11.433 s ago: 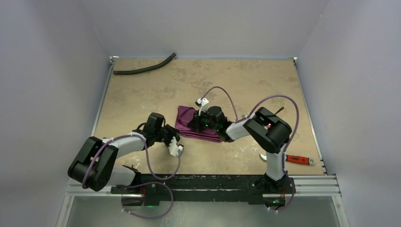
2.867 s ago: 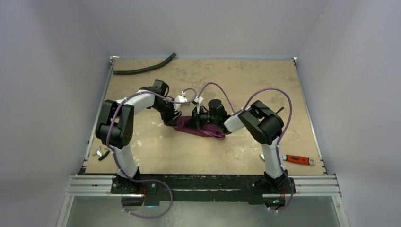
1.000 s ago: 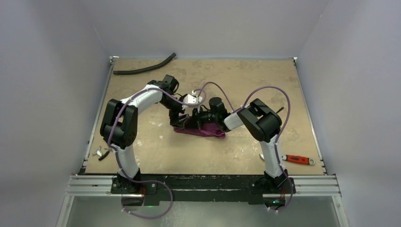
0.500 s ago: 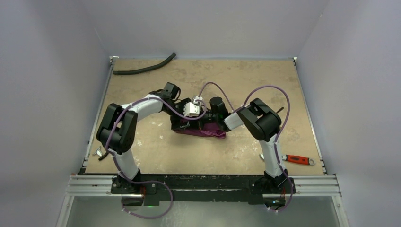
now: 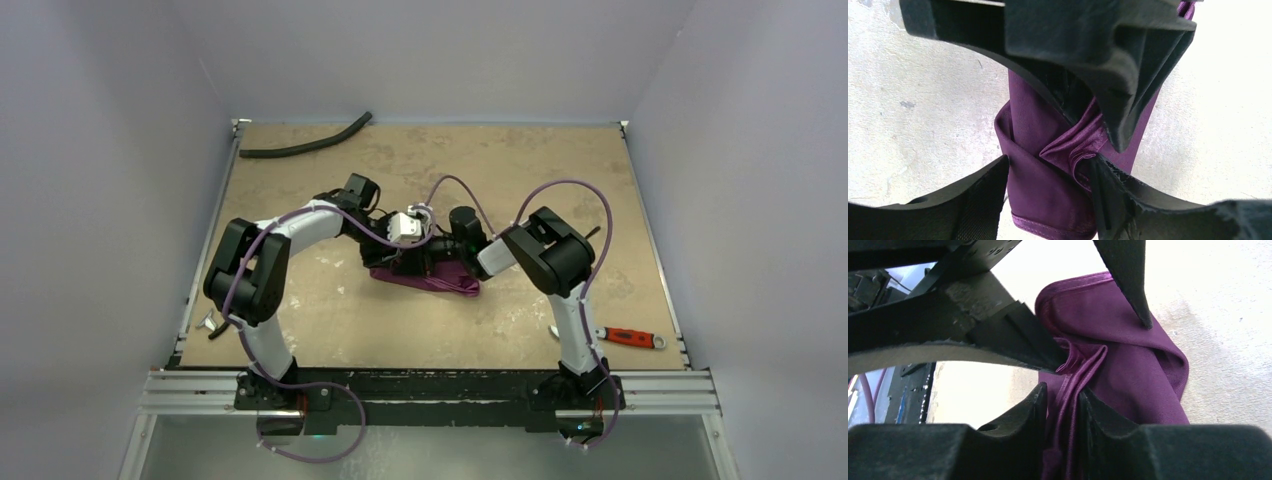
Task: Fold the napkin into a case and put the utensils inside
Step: Fold the 2/3-rectangle-folded napkin at the center of the board.
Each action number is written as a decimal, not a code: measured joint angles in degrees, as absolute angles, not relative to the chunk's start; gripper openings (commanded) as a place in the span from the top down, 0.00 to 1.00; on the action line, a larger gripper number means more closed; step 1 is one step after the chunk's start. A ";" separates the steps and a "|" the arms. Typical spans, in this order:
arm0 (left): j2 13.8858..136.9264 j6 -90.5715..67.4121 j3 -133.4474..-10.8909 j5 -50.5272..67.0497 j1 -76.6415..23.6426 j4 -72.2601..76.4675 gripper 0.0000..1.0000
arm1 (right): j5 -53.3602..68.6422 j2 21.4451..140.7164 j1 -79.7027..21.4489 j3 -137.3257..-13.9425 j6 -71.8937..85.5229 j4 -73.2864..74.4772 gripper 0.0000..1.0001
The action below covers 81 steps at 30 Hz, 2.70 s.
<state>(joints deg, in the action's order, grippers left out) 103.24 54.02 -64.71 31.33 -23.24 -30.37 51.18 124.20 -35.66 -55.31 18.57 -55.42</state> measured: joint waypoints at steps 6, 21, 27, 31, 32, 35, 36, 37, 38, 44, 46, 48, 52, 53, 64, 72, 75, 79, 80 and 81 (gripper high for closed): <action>103.26 52.58 -64.71 32.05 -23.05 -30.57 0.62 | 53.89 125.03 -35.11 -53.60 21.43 -61.06 0.59; 104.92 46.98 -65.19 35.48 -21.87 -31.14 0.64 | 53.52 122.56 -34.92 -50.76 18.85 -61.82 0.46; 106.65 45.10 -66.43 38.46 -19.79 -32.49 0.63 | 50.19 120.05 -34.81 -50.57 12.82 -56.27 0.48; 106.96 44.53 -66.48 39.38 -18.96 -32.97 0.63 | 49.36 119.46 -34.89 -50.57 9.80 -54.74 0.49; 106.96 44.51 -66.52 39.55 -18.90 -33.12 0.63 | 49.30 119.35 -34.92 -50.57 9.17 -54.46 0.49; 107.00 44.49 -66.54 39.94 -18.87 -33.52 0.63 | 49.15 119.07 -34.94 -50.59 7.94 -53.71 0.54; 107.02 44.45 -66.54 40.10 -18.87 -33.61 0.62 | 49.15 119.07 -34.94 -50.63 7.66 -53.58 0.57; 107.04 44.29 -66.54 40.16 -18.87 -33.65 0.61 | 49.15 119.07 -34.98 -50.68 7.38 -53.41 0.60; 107.04 44.10 -66.54 40.29 -18.87 -33.76 0.59 | 49.17 119.07 -34.98 -50.76 7.16 -53.12 0.62; 107.04 42.57 -67.26 41.43 -18.39 -34.57 0.45 | 49.17 119.07 -34.98 -50.89 6.74 -52.07 0.79; 107.04 42.41 -67.85 41.85 -17.96 -35.31 0.43 | 49.19 119.07 -34.98 -50.89 6.83 -51.79 0.83; 107.04 42.39 -68.82 42.22 -17.34 -36.12 0.42 | 49.23 119.09 -34.98 -50.89 7.16 -51.53 0.85; 107.04 42.41 -69.78 42.78 -16.56 -36.71 0.48 | 49.45 119.22 -34.98 -50.89 8.88 -51.64 0.86; 107.04 42.41 -69.78 42.85 -16.51 -36.93 0.49 | 49.47 119.28 -34.98 -50.89 9.43 -51.70 0.86; 107.02 37.39 -66.17 41.54 -16.78 -31.44 0.52 | 49.63 119.52 -34.98 -50.87 13.72 -53.08 0.84; 105.84 31.55 -64.20 38.24 -18.09 -25.39 0.56 | 50.59 119.74 -34.98 -50.87 17.08 -55.27 0.80; 105.82 30.87 -64.12 37.87 -18.15 -24.86 0.57 | 51.00 120.73 -34.98 -50.87 19.79 -57.98 0.80; 105.47 30.63 -63.94 37.69 -18.15 -24.88 0.59 | 51.33 122.48 -34.98 -50.87 22.68 -60.69 0.79; 105.38 30.63 -63.90 37.69 -18.15 -24.91 0.59 | 51.51 122.83 -34.98 -50.87 23.20 -60.99 0.77; 105.32 30.61 -63.88 37.69 -18.15 -24.93 0.59 | 51.62 123.09 -34.98 -50.87 23.62 -61.28 0.75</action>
<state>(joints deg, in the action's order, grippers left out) 105.32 30.61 -63.88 37.69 -18.15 -24.93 51.62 123.09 -34.98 -50.87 23.62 -61.28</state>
